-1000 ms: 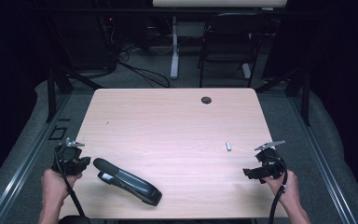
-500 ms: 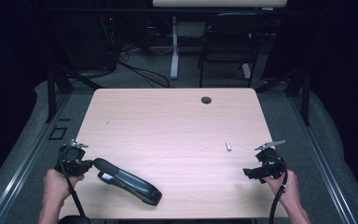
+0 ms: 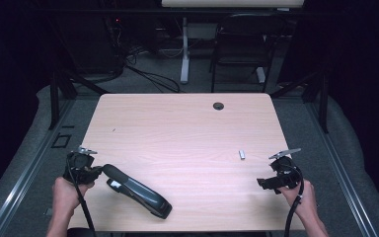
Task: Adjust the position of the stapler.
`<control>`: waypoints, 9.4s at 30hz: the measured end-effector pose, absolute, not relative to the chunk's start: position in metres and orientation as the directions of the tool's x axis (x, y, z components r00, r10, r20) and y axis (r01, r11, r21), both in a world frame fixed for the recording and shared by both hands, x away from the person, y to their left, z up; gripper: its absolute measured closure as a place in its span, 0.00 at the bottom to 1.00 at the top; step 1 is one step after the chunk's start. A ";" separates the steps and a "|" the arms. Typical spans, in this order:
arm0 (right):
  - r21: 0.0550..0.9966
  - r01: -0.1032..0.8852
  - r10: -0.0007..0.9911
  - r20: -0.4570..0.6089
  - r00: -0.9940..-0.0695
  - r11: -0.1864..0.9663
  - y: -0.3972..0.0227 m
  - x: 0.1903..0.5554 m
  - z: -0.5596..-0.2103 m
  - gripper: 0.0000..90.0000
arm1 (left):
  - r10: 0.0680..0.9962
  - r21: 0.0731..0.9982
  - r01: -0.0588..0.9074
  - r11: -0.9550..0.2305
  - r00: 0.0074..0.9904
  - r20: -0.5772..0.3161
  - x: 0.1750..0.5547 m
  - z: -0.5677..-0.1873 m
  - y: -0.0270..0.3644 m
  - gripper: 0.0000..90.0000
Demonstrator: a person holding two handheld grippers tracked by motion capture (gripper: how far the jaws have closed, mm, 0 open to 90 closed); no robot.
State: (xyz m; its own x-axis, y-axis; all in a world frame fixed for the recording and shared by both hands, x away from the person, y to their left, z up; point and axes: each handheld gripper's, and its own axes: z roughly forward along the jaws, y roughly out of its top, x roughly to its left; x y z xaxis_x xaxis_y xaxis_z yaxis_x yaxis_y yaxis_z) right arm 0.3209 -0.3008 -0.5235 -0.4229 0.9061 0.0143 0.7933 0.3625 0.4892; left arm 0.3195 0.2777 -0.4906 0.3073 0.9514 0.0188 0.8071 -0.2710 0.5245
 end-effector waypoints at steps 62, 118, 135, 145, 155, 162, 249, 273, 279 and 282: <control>0.455 0.804 0.901 0.010 -0.435 0.383 -0.296 0.323 -0.526 0.15 | 0.867 0.536 0.747 -0.394 0.496 -0.053 0.353 -0.512 0.190 0.96; 0.445 0.803 0.894 0.012 -0.449 0.397 -0.296 0.323 -0.526 0.16 | 0.810 0.618 0.697 -0.364 0.565 -0.159 0.370 -0.493 0.154 0.43; 0.447 0.803 0.892 0.025 -0.452 0.394 -0.294 0.323 -0.527 0.16 | 0.753 0.606 0.644 -0.467 0.649 -0.109 0.353 -0.495 0.112 0.11; 0.447 0.803 0.891 0.029 -0.453 0.394 -0.294 0.323 -0.527 0.16 | 0.750 0.576 0.628 -0.523 0.660 -0.039 0.350 -0.512 0.098 0.44; 0.442 0.802 0.890 0.015 -0.456 0.403 -0.294 0.323 -0.527 0.16 | 0.714 0.604 0.577 -0.549 0.700 -0.021 0.352 -0.516 0.103 0.56; 0.440 0.802 0.889 0.014 -0.457 0.405 -0.294 0.323 -0.527 0.16 | 0.649 0.612 0.523 -0.593 0.761 -0.021 0.349 -0.516 0.097 0.60; 0.626 0.543 0.580 0.173 -0.796 0.559 -0.191 0.341 -0.497 0.08 | 0.462 0.547 0.468 -0.694 0.872 -0.161 0.308 -0.517 0.126 0.19; 0.628 0.499 0.520 0.171 -0.837 0.597 -0.147 0.351 -0.501 0.29 | 0.447 0.538 0.450 -0.713 0.883 -0.145 0.317 -0.525 0.132 0.48; 0.624 0.512 0.528 0.181 -0.830 0.590 -0.148 0.351 -0.502 0.32 | 0.444 0.534 0.440 -0.722 0.886 -0.131 0.321 -0.526 0.132 0.47; 0.616 0.522 0.535 0.186 -0.824 0.590 -0.148 0.352 -0.502 0.33 | 0.440 0.533 0.438 -0.724 0.888 -0.132 0.327 -0.526 0.134 0.46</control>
